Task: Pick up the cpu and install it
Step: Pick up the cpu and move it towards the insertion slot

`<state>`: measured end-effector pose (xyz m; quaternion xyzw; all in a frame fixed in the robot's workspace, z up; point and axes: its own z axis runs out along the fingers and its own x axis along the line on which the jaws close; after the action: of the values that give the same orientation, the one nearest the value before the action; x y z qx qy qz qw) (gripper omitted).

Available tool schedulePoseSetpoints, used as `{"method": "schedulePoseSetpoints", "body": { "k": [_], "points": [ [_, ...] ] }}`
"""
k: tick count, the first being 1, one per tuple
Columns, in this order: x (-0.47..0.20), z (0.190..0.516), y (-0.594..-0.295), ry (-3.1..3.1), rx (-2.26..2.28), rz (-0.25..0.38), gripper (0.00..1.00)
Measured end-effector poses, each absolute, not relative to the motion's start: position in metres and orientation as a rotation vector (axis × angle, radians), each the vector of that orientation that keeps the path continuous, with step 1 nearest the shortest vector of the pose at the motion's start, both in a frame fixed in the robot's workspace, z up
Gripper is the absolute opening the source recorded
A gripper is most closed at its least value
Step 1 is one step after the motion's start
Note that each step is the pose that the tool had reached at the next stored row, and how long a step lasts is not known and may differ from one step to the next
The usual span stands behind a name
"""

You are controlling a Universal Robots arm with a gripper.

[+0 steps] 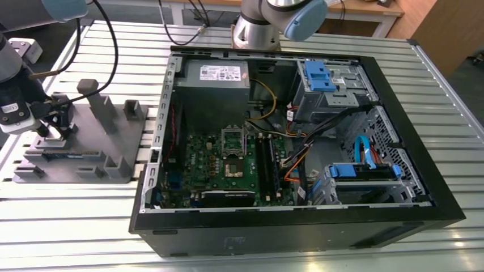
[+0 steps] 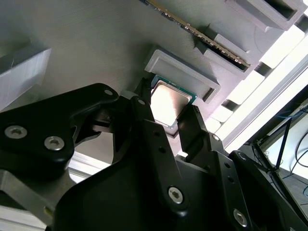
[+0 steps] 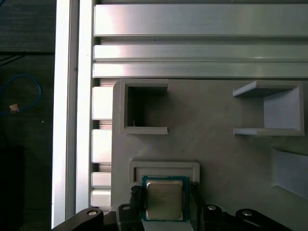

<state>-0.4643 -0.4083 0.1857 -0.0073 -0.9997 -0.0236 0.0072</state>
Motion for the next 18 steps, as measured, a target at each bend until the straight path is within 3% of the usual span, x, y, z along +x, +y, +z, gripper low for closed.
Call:
{"method": "schedulePoseSetpoints", "body": {
  "k": [5, 6, 18],
  "points": [
    [-0.4643, 0.1857, -0.4083, -3.126, -0.023, -0.074, 0.48],
    [-0.4643, 0.1856, -0.4083, -3.126, -0.023, -0.074, 0.54],
    [-0.4646, 0.1845, -0.4083, -3.126, -0.023, -0.074, 0.54]
  ]
}}
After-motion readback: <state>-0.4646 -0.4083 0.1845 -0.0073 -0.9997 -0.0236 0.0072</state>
